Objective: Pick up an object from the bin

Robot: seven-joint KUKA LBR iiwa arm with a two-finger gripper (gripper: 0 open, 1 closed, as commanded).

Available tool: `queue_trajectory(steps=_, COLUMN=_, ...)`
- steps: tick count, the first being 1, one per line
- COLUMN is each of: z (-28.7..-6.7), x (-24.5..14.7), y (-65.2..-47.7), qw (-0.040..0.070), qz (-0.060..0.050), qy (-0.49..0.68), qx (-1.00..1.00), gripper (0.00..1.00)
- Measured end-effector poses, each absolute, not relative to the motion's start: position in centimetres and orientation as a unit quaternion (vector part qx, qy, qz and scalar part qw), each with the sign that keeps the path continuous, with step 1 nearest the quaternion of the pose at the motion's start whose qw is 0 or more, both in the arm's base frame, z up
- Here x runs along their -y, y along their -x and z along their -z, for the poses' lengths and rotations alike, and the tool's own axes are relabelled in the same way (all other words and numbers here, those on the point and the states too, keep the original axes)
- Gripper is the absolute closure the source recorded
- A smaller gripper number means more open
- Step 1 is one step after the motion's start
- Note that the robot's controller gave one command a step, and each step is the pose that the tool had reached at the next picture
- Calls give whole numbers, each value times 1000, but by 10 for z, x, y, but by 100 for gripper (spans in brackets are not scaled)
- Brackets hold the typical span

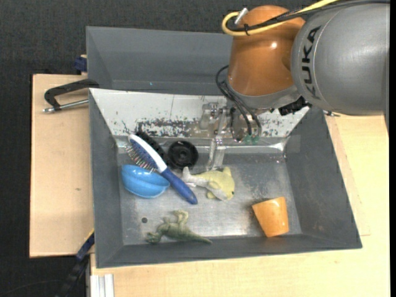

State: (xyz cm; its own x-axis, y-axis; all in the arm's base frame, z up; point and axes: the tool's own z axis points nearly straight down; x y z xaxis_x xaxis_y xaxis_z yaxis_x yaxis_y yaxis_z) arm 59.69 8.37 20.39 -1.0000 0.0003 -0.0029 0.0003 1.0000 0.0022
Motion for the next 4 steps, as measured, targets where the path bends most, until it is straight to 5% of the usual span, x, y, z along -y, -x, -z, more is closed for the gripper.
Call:
queue_trajectory(steps=1, z=-77, x=-81, y=-598, qw=4, qz=-1, qy=-105, qx=-994, gripper=0)
queue_trajectory(steps=2, z=-78, x=-81, y=-597, qw=2, qz=0, qy=-104, qx=-995, gripper=100)
queue_trajectory(steps=3, z=-77, x=-82, y=-597, qw=1, qz=-1, qy=-104, qx=-995, gripper=0)
queue_trajectory(steps=4, z=-73, x=-167, y=-578, qw=1, qz=8, qy=47, qx=-999, gripper=0)
